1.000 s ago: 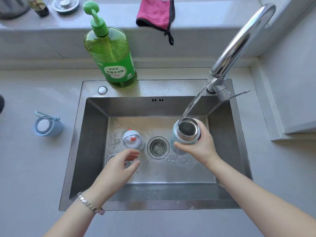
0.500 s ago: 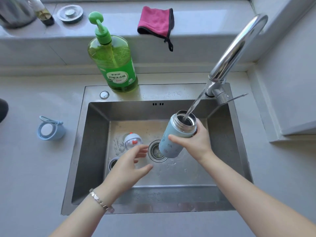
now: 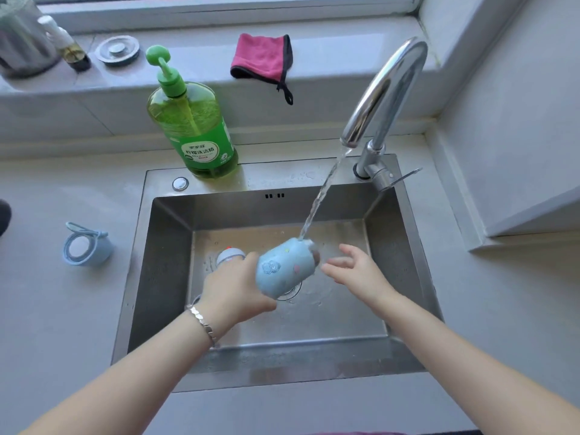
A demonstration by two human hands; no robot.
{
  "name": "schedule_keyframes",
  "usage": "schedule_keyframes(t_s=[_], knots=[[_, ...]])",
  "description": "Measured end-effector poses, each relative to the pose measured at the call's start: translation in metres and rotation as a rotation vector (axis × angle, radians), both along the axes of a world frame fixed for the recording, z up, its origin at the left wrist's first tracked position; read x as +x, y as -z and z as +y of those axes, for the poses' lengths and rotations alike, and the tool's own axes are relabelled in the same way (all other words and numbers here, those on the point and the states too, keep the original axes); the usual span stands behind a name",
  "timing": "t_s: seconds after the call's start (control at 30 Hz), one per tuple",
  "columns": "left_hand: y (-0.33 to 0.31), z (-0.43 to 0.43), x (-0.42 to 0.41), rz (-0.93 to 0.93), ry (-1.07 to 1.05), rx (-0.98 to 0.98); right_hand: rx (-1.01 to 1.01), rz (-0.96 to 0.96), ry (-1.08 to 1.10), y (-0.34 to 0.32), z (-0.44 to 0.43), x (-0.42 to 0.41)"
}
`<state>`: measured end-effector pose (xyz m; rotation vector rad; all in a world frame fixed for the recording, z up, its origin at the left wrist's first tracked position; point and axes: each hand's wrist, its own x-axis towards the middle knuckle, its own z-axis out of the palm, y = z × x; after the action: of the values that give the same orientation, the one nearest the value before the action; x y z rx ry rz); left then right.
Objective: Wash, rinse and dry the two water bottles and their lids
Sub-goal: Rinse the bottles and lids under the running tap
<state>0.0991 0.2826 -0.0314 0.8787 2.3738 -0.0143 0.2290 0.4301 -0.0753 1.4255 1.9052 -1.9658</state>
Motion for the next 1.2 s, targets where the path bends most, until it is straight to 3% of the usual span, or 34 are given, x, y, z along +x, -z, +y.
schedule_keyframes(t_s=[0.07, 0.2, 0.33, 0.43, 0.57, 0.73, 0.83, 0.9, 1.03, 1.2], knots=[[-0.002, -0.002, 0.0, 0.235, 0.244, -0.227, 0.05, -0.087, -0.07, 0.008, -0.002, 0.014], [-0.011, 0.009, 0.007, 0.505, 0.514, -0.434, 0.149, -0.142, -0.207, 0.008, -0.008, 0.033], [-0.018, 0.012, 0.019, 0.613, 0.649, -0.597, 0.157, -0.166, -0.295, 0.006, -0.016, 0.044], [-0.024, -0.013, 0.015, 0.579, 0.565, -0.619, 0.186, -0.183, -0.378, 0.004, -0.023, 0.044], [-0.034, -0.08, 0.003, 0.43, 0.219, -0.437, 0.172, -0.204, -0.488, -0.006, -0.039, 0.031], [-0.038, -0.156, 0.014, 0.006, -0.364, 0.13, 0.047, -0.04, -0.506, -0.037, -0.088, -0.009], [-0.036, -0.18, 0.015, -0.087, -0.424, 0.366, -0.228, 0.107, -0.36, -0.061, -0.125, -0.044], [-0.033, -0.195, 0.005, -0.11, -0.408, 0.49, -0.246, 0.127, -0.322, -0.071, -0.149, -0.068], [-0.023, -0.228, -0.027, -0.156, -0.402, 0.617, -0.085, 0.169, -0.261, -0.082, -0.193, -0.107], [-0.006, -0.275, -0.08, -0.264, -0.475, 0.645, 0.218, 0.226, -0.402, -0.078, -0.249, -0.155]])
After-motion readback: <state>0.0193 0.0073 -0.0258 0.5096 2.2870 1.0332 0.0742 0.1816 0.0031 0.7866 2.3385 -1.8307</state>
